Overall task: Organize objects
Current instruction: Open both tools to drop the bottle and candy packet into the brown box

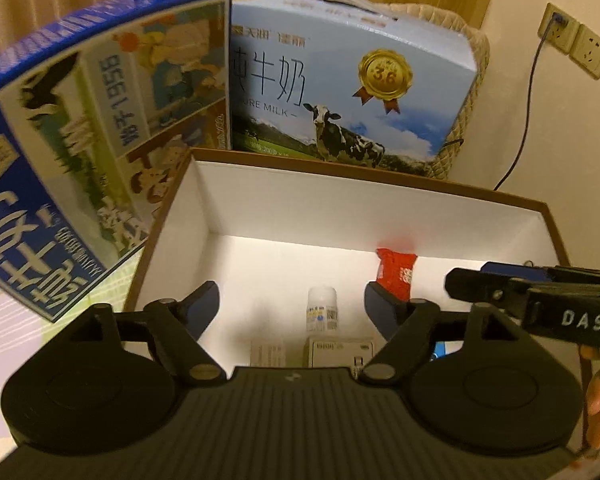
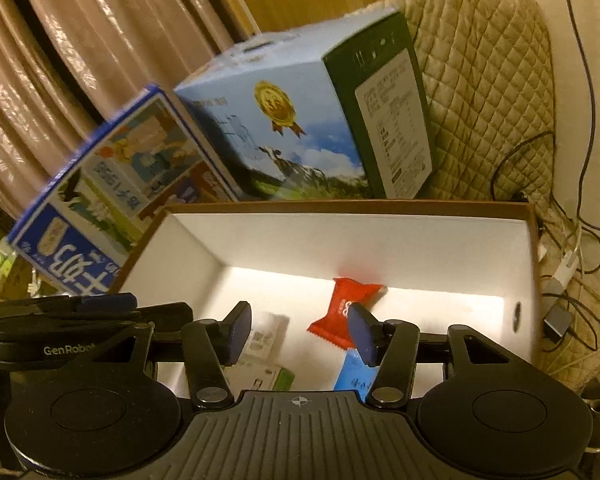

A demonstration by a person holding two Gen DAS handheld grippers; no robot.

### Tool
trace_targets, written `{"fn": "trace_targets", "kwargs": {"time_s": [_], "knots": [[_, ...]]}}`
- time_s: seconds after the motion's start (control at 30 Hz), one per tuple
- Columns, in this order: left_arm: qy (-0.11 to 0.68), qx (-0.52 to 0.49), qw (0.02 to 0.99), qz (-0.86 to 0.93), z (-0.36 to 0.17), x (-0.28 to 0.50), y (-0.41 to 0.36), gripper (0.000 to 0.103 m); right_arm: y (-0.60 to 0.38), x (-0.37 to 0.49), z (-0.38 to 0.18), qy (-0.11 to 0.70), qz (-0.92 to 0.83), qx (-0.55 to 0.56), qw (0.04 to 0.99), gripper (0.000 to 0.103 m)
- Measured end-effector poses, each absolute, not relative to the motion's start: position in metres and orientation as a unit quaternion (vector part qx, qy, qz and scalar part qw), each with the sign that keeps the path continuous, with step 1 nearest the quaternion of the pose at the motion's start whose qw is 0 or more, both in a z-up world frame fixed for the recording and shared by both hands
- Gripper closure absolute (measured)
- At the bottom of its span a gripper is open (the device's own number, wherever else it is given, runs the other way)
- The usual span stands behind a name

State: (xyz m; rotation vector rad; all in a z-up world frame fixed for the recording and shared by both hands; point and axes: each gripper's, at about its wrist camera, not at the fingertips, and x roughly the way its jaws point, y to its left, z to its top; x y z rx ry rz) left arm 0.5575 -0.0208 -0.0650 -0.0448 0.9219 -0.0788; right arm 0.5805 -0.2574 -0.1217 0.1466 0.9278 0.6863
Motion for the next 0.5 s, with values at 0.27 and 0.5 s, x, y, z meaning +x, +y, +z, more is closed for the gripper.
{"fn": "trace_targets", "kwargs": {"time_s": [0.27, 0.5], "knots": [[0.421, -0.028, 0.906, -0.036, -0.036, 0.508, -0.023, 0.016, -0.285, 0.539, -0.095, 0.416, 0.33, 0.068, 0.845, 0.05], [0.411, -0.043, 0.91, -0.024, -0.016, 0.453, -0.018, 0.015, -0.303, 0.498, -0.077, 0.406, 0.337, 0.067, 0.847, 0.05]]}}
